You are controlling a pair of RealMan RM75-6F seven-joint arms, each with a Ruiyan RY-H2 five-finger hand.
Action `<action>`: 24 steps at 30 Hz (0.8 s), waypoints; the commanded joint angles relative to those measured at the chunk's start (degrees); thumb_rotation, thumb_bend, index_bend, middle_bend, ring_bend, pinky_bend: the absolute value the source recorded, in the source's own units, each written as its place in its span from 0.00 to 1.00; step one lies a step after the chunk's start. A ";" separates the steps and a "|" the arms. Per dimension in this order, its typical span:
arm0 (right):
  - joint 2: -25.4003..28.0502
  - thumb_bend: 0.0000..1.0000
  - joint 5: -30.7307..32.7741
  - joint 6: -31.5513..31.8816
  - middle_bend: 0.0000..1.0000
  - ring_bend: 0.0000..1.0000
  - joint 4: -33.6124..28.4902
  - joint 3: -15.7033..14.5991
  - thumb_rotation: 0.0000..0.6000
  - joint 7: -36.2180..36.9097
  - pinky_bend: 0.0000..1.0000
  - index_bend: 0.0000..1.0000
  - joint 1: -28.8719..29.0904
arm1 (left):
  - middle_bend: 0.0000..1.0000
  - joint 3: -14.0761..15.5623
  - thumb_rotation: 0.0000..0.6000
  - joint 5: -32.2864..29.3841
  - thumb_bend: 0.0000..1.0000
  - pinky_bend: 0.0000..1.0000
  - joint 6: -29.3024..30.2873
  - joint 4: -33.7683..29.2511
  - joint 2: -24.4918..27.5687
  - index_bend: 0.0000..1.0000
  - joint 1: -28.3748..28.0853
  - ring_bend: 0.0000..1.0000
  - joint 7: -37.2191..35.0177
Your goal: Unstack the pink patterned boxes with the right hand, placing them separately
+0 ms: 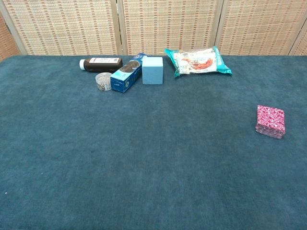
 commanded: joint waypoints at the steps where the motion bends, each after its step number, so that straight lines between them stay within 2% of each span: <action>1: -0.01 0.25 0.39 -0.39 0.00 0.00 -0.09 -0.04 1.00 -0.47 0.00 0.00 -0.01 | 0.00 0.11 1.00 -0.12 0.46 0.12 -0.31 -0.21 0.05 0.00 -0.05 0.00 0.16; 6: -0.43 0.25 0.35 -1.26 0.00 0.00 0.62 -0.06 1.00 -1.21 0.00 0.00 0.49 | 0.00 -0.10 1.00 0.07 0.46 0.13 -0.51 -0.37 -0.08 0.00 -0.44 0.00 0.30; 12: -1.98 0.25 -1.05 -3.28 0.00 0.00 4.57 1.15 1.00 -2.55 0.00 0.00 3.38 | 0.00 -0.15 1.00 -0.20 0.46 0.13 -0.65 -0.33 0.25 0.00 -0.46 0.00 -0.93; 17: -2.03 0.25 -3.76 -11.79 0.00 0.00 11.28 2.12 1.00 -6.54 0.00 0.00 10.80 | 0.00 -0.67 1.00 -1.40 0.46 0.13 -1.11 -0.29 0.36 0.00 -0.64 0.00 -1.04; 24: -3.85 0.25 -6.83 -23.04 0.00 0.00 17.66 1.45 1.00 -11.21 0.00 0.00 19.82 | 0.00 -0.91 1.00 -2.34 0.46 0.13 -1.54 -0.62 0.07 0.00 -0.78 0.00 0.13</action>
